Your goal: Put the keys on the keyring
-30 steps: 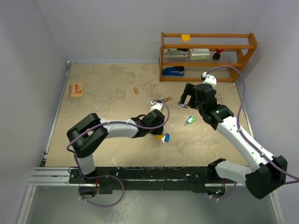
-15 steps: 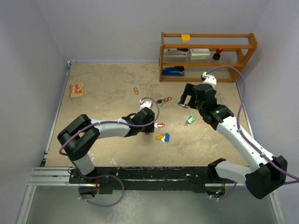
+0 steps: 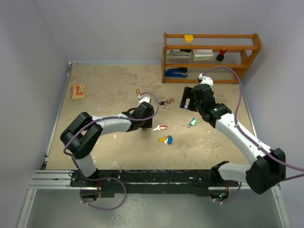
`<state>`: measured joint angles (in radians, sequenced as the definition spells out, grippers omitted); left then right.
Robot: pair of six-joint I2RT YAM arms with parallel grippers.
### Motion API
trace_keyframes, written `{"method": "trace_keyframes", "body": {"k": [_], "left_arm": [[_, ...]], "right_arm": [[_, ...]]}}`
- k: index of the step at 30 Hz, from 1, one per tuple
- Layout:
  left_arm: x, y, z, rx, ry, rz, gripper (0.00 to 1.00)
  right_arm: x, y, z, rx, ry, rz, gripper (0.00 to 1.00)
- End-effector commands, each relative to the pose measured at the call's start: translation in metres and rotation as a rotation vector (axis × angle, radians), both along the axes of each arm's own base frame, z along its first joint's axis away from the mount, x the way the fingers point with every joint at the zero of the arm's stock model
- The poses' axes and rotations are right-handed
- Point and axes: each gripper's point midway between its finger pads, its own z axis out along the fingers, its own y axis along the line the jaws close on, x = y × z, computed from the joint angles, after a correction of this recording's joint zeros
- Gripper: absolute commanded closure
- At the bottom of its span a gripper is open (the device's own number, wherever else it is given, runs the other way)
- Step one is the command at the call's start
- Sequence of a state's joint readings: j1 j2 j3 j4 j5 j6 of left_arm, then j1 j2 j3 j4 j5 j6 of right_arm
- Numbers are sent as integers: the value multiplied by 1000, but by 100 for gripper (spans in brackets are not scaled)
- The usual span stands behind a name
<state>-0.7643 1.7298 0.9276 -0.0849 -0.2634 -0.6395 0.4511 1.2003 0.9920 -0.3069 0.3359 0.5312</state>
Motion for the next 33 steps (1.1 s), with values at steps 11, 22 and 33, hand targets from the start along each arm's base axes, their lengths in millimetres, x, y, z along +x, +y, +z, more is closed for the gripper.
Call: {"method": "trace_keyframes", "body": {"k": [11,22,33], "left_arm": [[55,-21,56,6,-123,2,58],[74,85,118,-15,-238,401,58],[63,138,162,-92,-336,547,57]], "right_arm": [[9,47,-17,-9,86,242,20],[2,106,-55,-107,211,409,32],[-14,161,-95,-274,351,533,42]]}}
